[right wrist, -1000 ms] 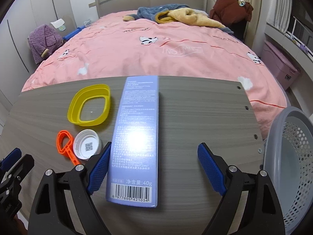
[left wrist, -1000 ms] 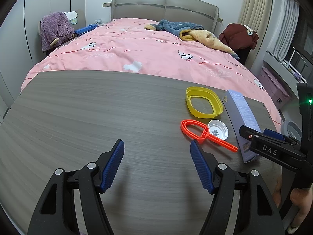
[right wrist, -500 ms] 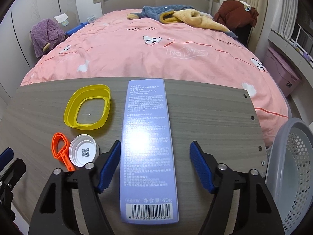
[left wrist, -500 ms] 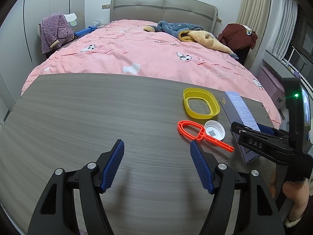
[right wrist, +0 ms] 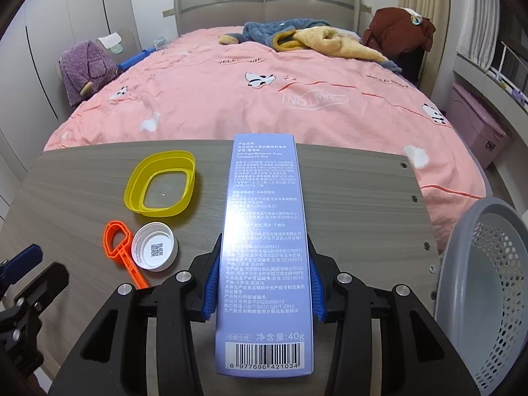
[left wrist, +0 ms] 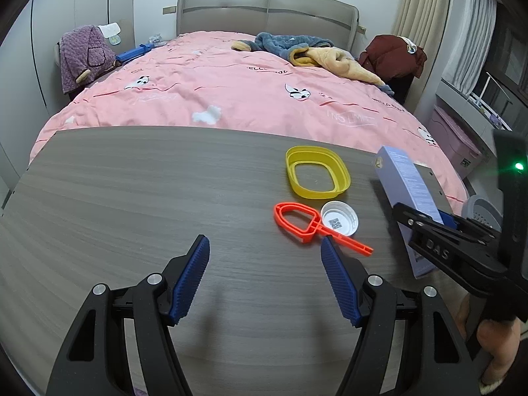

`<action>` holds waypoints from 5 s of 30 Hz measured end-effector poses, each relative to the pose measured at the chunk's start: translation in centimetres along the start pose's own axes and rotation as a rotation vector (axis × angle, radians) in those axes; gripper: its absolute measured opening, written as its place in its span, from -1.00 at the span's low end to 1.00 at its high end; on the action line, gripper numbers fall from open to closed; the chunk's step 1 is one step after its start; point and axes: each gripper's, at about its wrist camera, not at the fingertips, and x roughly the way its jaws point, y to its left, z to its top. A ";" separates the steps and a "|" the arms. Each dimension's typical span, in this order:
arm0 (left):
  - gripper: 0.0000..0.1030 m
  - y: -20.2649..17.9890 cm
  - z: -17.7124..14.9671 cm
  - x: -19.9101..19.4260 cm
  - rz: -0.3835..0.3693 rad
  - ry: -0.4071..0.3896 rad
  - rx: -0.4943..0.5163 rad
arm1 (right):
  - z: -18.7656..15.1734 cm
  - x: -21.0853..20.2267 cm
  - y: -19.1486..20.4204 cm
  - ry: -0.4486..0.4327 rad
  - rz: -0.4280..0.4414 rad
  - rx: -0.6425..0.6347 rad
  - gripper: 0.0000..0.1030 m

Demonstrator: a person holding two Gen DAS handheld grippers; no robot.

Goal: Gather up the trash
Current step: 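Grasp the lavender toothpaste box with the right gripper and lift it, then grasp the orange plastic handle with the left gripper while the right gripper holds the box, then carry the box and orange handle over the wastebasket and open both grippers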

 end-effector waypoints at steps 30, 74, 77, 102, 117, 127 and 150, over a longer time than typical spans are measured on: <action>0.30 -2.5 1.3 5.1 0.038 0.101 0.007 | -2.0 -3.2 -3.5 -0.037 0.018 0.079 -0.17; 0.31 -1.1 1.6 5.3 0.048 0.095 0.051 | -1.6 -4.2 -2.8 -0.054 0.015 0.056 -0.17; 0.31 -0.7 1.8 5.8 0.061 0.098 0.044 | -1.5 -4.1 -2.7 -0.054 0.016 0.056 -0.17; -0.07 -1.0 2.8 7.0 0.011 0.103 0.082 | -1.5 -4.0 -2.7 -0.049 0.015 0.057 -0.17; -0.40 -0.7 2.6 3.7 -0.010 0.051 0.085 | -1.7 -4.2 -2.8 -0.056 0.024 0.059 -0.17; -0.40 -5.5 3.7 -0.8 -0.086 -0.030 0.157 | -2.4 -6.4 -5.9 -0.075 0.012 0.104 -0.17; -0.40 -27.8 1.0 0.2 -0.367 0.073 0.469 | -8.1 -11.5 -24.3 -0.024 -0.210 0.353 -0.17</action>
